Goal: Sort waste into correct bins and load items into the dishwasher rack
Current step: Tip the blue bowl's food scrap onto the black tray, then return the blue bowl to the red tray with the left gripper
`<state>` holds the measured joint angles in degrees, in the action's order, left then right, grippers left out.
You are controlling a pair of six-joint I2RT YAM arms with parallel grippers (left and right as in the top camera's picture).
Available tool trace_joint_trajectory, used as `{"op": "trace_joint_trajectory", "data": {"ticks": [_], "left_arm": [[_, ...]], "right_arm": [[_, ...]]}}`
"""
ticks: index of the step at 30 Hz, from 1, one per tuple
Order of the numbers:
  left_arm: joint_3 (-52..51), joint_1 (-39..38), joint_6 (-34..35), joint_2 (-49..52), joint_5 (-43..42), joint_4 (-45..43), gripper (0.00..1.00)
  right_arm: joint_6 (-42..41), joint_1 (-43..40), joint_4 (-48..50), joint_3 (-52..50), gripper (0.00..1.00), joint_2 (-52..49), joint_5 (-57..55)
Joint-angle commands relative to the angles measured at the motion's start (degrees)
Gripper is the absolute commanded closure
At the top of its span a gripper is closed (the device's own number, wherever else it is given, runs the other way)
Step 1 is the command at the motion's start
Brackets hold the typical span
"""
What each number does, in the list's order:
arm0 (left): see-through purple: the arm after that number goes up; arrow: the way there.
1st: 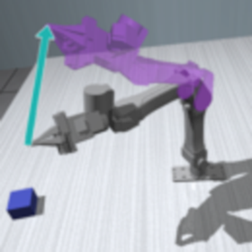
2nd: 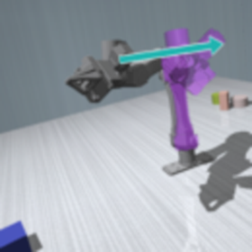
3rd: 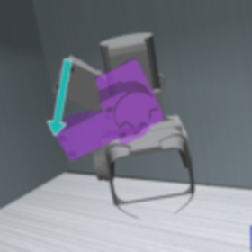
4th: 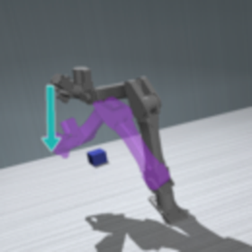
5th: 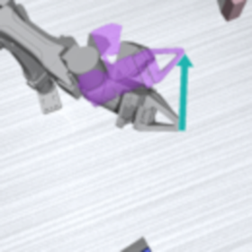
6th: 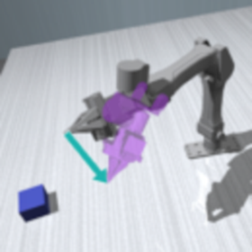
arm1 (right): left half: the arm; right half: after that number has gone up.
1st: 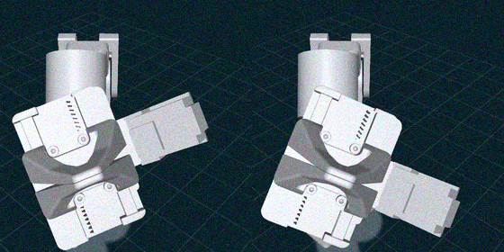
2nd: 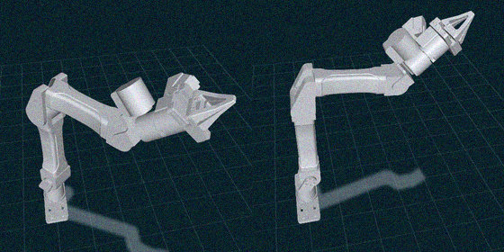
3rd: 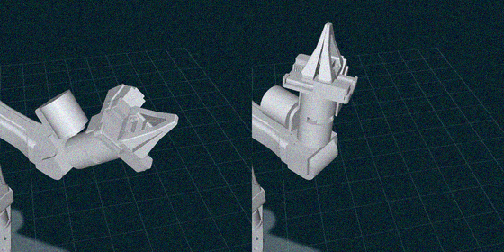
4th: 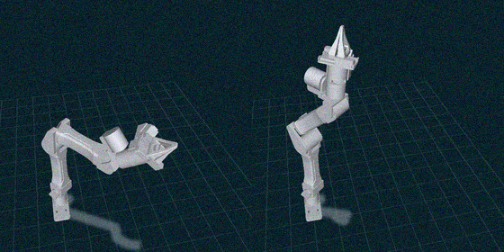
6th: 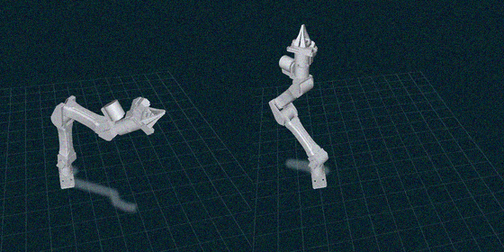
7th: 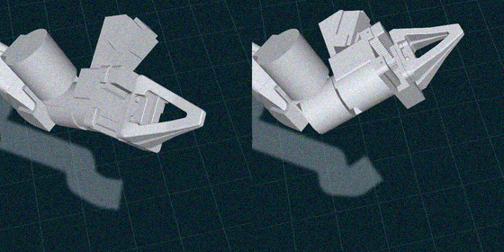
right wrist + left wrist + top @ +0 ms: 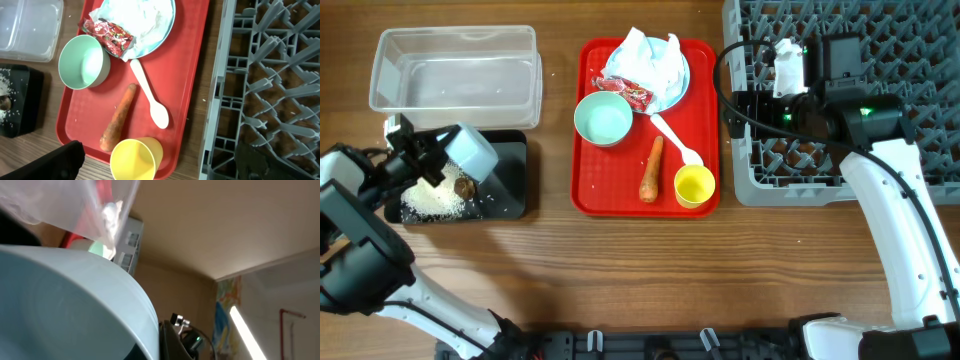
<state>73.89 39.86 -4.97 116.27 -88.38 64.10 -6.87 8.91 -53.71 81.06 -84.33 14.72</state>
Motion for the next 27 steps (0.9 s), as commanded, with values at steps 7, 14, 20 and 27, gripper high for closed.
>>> {"op": "trace_joint_trajectory", "data": {"ticks": [7,14,20,27], "left_arm": [[10.3,-16.9,3.6,-21.1,23.3,-4.0,0.96],[10.2,-38.8,11.2,-26.7,59.1,-12.6,0.96],[10.2,-57.7,11.7,-22.8,83.8,-12.9,0.96],[10.2,-69.4,11.7,-13.7,93.0,-12.4,0.96]], "right_arm": [[-0.8,-0.1,0.2,0.9,0.00,-0.7,-0.6],[-0.9,-0.1,0.2,0.9,0.00,-0.7,-0.6],[-0.8,-0.1,0.2,0.9,0.00,-0.7,-0.6],[-0.8,-0.1,0.1,0.9,0.00,-0.7,-0.6]]}}
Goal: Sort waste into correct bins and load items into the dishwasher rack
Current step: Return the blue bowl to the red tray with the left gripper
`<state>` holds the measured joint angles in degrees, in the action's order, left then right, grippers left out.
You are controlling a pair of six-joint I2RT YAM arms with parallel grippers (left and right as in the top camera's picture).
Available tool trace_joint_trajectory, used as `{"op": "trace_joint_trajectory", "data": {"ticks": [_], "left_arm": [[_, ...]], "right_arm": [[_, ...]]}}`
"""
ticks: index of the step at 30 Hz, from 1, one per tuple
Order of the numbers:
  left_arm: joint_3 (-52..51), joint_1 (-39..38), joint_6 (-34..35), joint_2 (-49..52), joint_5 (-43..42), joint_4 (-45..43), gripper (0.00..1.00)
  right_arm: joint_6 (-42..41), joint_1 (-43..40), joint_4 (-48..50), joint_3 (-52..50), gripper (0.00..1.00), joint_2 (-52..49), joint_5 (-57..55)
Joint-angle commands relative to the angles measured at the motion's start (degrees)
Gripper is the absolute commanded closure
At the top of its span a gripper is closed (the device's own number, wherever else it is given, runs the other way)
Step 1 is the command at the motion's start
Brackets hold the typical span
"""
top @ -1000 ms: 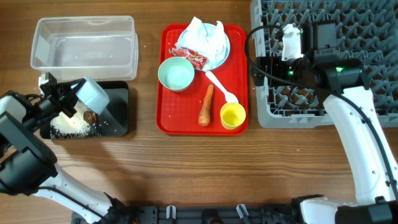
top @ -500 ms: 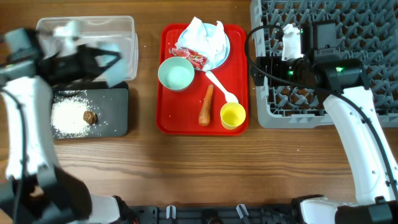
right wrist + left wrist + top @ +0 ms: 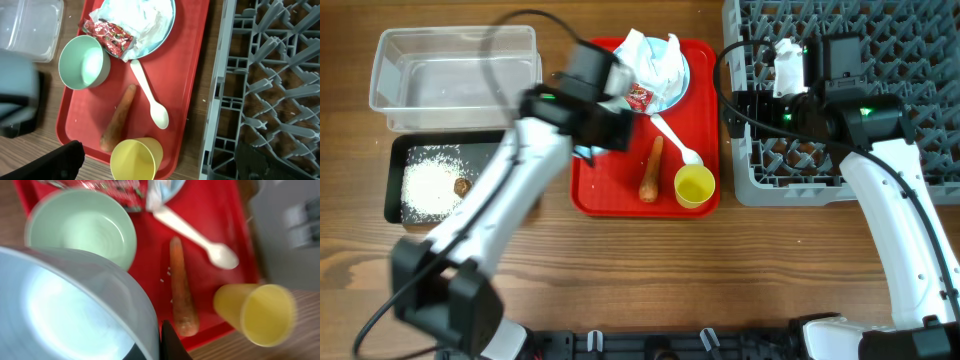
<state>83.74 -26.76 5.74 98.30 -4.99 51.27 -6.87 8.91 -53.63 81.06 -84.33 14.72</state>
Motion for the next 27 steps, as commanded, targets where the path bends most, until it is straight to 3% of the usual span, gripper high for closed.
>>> {"op": "trace_joint_trajectory", "data": {"ticks": [1,7,12,23,27], "left_arm": [[0.3,-3.4,1.1,5.4,9.6,0.8,0.96],[0.2,-5.0,3.9,8.4,9.3,4.5,0.96],[-0.8,-5.6,4.0,8.4,4.3,4.5,0.96],[-8.5,-5.8,4.0,8.5,2.6,-3.7,0.96],[-9.8,-5.8,4.0,8.5,2.6,-5.4,0.91]], "right_arm": [[-0.8,-0.1,0.0,0.9,0.00,-0.7,-0.6],[-0.8,-0.1,0.1,0.9,0.00,-0.7,-0.6],[-0.8,-0.1,0.1,0.9,0.00,-0.7,-0.6],[-0.8,-0.1,0.2,0.9,0.00,-0.7,-0.6],[-0.8,-0.1,0.2,0.9,0.00,-0.7,-0.6]]}}
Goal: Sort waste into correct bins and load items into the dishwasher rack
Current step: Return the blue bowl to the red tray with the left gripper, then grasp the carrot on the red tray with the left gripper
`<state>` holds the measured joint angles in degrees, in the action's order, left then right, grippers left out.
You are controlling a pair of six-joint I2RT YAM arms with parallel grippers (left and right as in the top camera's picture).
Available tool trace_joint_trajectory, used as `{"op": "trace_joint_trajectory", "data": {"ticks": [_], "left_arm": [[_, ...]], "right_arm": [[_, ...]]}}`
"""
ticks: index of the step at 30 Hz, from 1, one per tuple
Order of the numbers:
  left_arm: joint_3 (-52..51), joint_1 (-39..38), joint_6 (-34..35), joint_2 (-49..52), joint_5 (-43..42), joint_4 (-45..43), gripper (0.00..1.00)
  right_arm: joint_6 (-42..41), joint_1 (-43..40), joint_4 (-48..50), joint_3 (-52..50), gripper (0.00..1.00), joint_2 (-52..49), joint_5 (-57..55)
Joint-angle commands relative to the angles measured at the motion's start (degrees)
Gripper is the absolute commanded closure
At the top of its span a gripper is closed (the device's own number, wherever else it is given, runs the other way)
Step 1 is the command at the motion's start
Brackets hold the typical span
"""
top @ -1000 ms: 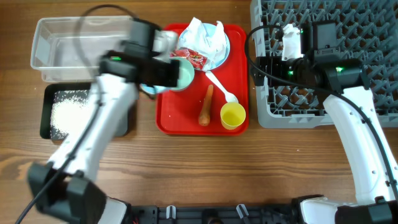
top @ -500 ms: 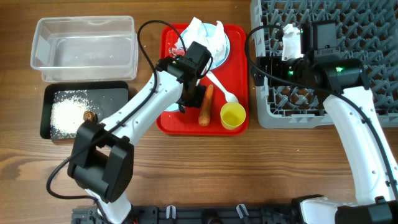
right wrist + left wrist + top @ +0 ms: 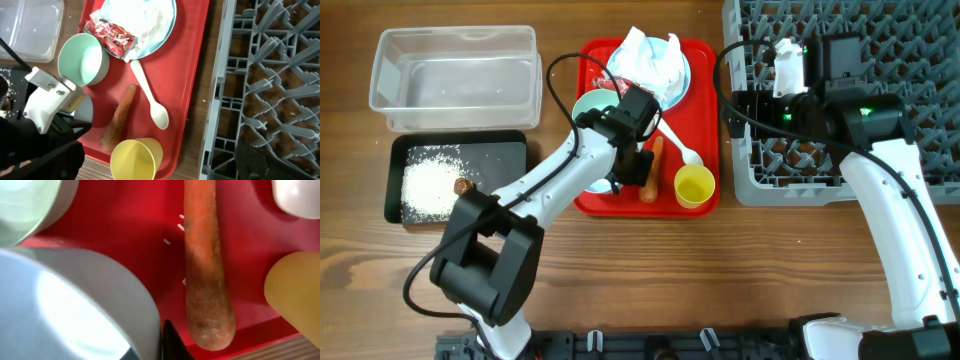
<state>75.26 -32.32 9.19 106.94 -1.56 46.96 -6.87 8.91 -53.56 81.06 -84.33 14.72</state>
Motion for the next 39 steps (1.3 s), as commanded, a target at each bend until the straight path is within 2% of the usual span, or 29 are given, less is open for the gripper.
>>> {"op": "trace_joint_trajectory", "data": {"ticks": [1,5,8,11,15,18,21,26,36,39], "left_arm": [[-1.4,-0.2,0.6,-0.1,-0.8,-1.2,0.91],[-1.4,-0.2,0.5,-0.1,-2.3,-1.3,0.86],[-1.4,-0.2,0.5,-0.1,-3.4,-1.2,0.72],[-1.4,-0.2,0.5,-0.1,-3.4,-1.2,0.52],[-0.6,-0.2,0.5,-0.3,-3.3,-1.8,0.41],[3.3,-0.1,0.4,-0.5,-3.3,-1.6,0.37],[8.4,-0.2,-0.5,-0.5,-3.3,-2.2,0.28],[9.3,-0.2,-5.9,0.3,-3.3,-7.6,0.26],[9.3,-1.6,-7.5,7.6,-3.4,-7.6,0.29],[9.3,-2.4,-7.5,8.8,-3.4,-6.8,0.38]], "right_arm": [[-0.8,-0.1,0.2,0.9,0.00,-0.7,-0.6],[-0.8,-0.1,0.1,0.9,0.00,-0.7,-0.6],[-0.8,-0.1,0.2,0.9,0.00,-0.7,-0.6],[-0.8,-0.1,0.2,0.9,0.00,-0.7,-0.6],[-0.8,-0.1,0.3,0.9,0.00,-0.7,-0.6],[-0.8,-0.1,1.0,0.9,0.00,-0.7,-0.6],[-0.8,-0.1,0.9,0.9,0.00,-0.7,-0.6],[-0.7,-0.1,0.1,0.9,0.00,-0.7,-0.6],[-0.8,-0.1,-0.5,0.9,0.00,-0.7,-0.6],[-0.8,-0.1,-0.8,0.9,0.00,-0.7,-0.6]]}}
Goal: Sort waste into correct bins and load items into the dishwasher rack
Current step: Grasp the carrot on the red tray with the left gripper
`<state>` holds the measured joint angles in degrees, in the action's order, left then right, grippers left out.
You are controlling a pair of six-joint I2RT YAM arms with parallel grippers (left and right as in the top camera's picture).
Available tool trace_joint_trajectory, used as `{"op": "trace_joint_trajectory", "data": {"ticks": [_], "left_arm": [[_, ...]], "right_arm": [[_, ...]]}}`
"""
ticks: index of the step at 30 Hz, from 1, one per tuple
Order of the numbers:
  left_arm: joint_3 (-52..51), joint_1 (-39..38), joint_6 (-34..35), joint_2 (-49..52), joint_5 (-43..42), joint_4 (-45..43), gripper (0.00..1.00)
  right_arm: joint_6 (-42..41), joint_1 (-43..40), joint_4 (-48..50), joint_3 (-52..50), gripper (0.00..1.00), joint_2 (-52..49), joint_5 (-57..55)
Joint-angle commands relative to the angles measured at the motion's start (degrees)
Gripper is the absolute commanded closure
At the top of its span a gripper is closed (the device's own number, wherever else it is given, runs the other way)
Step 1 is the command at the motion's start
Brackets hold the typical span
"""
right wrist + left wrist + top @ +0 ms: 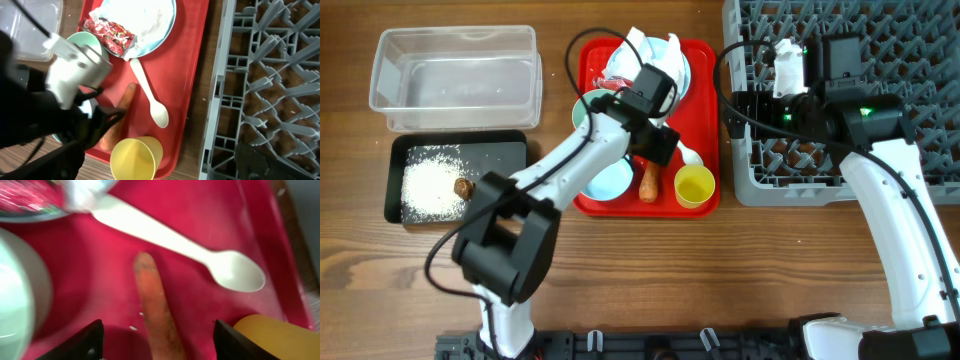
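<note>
An orange carrot (156,314) lies on the red tray (705,75) beside a white spoon (200,255) and a yellow cup (694,186). My left gripper (160,347) hangs open just over the carrot, one finger on each side of it. An empty light blue bowl (610,180) sits on the tray's front left, with a green bowl (585,108) behind it. At the tray's back is a plate (678,75) with crumpled tissue and a red wrapper (107,34). My right gripper (157,167) is open and empty above the edge of the grey dishwasher rack (840,100).
A black tray (505,185) holding rice and a brown scrap lies at the left. Behind it stands an empty clear plastic bin (455,65). My left arm stretches across the tray's front left.
My left gripper has let go of the light blue bowl, which now rests on the tray's front left. The gripper has moved to the carrot and is open. The right arm is unmoved.
My left gripper held the light blue bowl tipped above the black tray, rice lying below. Then it held the bowl over the red tray, then low beside the carrot. Now the bowl sits on the tray and the open gripper straddles the carrot.
</note>
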<state>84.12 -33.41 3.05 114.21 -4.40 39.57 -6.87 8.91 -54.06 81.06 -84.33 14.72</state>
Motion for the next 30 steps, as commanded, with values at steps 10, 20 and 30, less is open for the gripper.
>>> {"op": "trace_joint_trajectory", "data": {"ticks": [10,20,30], "left_arm": [[0.4,-3.9,-0.5,4.0,1.7,2.0,0.47],[0.2,-2.9,2.2,4.5,3.0,2.3,0.53],[0.2,-2.8,2.1,8.3,3.7,3.5,0.56]], "right_arm": [[-0.8,-0.1,-0.5,0.9,0.00,-0.7,-0.6],[-0.6,-0.1,-0.6,0.9,0.01,-0.7,-0.6],[-0.6,-0.1,-0.6,0.9,0.00,-0.7,-0.6]]}}
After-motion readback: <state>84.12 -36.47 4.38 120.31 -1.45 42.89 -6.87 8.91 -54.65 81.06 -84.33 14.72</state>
